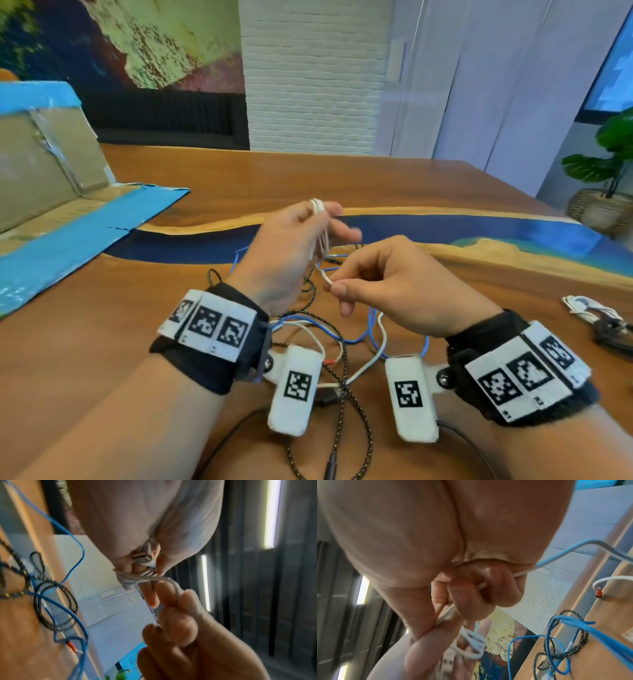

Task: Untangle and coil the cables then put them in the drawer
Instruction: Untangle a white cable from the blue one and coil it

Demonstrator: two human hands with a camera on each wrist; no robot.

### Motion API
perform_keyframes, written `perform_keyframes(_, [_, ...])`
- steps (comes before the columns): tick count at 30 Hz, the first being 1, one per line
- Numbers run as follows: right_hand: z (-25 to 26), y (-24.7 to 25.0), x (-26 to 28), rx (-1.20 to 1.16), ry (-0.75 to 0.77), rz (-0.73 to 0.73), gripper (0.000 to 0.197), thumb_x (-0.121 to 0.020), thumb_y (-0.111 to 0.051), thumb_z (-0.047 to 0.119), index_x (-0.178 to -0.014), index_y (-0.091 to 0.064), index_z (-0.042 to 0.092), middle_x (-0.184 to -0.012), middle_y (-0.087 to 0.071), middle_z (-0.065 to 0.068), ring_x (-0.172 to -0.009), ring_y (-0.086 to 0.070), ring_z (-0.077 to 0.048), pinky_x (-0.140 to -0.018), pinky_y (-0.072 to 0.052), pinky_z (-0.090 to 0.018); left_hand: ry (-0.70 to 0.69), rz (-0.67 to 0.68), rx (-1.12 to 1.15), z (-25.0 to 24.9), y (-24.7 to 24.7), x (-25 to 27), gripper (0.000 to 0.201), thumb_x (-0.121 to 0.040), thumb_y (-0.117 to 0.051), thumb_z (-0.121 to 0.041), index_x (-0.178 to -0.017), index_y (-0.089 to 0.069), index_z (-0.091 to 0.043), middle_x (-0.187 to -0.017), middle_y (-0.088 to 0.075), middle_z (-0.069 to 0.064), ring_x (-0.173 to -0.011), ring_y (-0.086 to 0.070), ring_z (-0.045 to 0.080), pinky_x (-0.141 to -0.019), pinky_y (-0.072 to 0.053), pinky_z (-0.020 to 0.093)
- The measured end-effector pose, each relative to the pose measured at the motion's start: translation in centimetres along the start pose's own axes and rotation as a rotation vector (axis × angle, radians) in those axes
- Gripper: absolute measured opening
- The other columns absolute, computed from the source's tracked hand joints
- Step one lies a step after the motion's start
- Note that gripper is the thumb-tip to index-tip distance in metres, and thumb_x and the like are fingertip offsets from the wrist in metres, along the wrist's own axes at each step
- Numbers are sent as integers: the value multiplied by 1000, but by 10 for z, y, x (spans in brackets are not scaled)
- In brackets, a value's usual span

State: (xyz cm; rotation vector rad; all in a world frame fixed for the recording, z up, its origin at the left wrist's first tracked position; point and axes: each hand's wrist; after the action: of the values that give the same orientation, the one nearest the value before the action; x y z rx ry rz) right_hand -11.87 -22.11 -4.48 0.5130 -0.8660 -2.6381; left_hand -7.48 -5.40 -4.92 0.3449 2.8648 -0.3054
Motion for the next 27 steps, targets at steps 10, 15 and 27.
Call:
perform_keyframes(10, [-10,33,4,-478,51,-432,14,-92,-64,-4,-95,-76,2,-72,-72,-16,-41,-46,-1,-42,-34,-11,212,397,-118,-7,3,11,51,-105,-39,-38,-73,-63,-7,-49,-16,-4,-42,-13,14,-53,-39,28])
perform_keyframes(15, [-18,25,-3,-421,-25,-487,13,-94,-64,-2,-99,-75,2,-79,-72,-19,-38,-49,0,-43,-36,-7,237,375,344,-14,3,10,33,-99,-44,-33,-78,-59,-11,-56,-12,-6,-43,-8,12,-50,-41,24])
perform_keyframes(27, [-28,-2,-14,-70,-132,-374,6,-86,-81,19,-90,-83,23,-71,-72,9,-63,-58,-1,-62,-43,-17,174,274,518,-14,4,6,35,-109,-35,-27,-85,-56,-11,-54,-20,-10,-45,-10,10,-51,-41,20])
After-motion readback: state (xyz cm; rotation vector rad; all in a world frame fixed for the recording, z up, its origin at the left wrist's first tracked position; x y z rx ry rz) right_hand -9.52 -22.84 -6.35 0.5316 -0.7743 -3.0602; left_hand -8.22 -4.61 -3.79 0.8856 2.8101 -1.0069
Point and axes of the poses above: each hand's wrist, its own x-axis away from the middle knuckle, its own y-axis out of the back of the hand, z = x × y
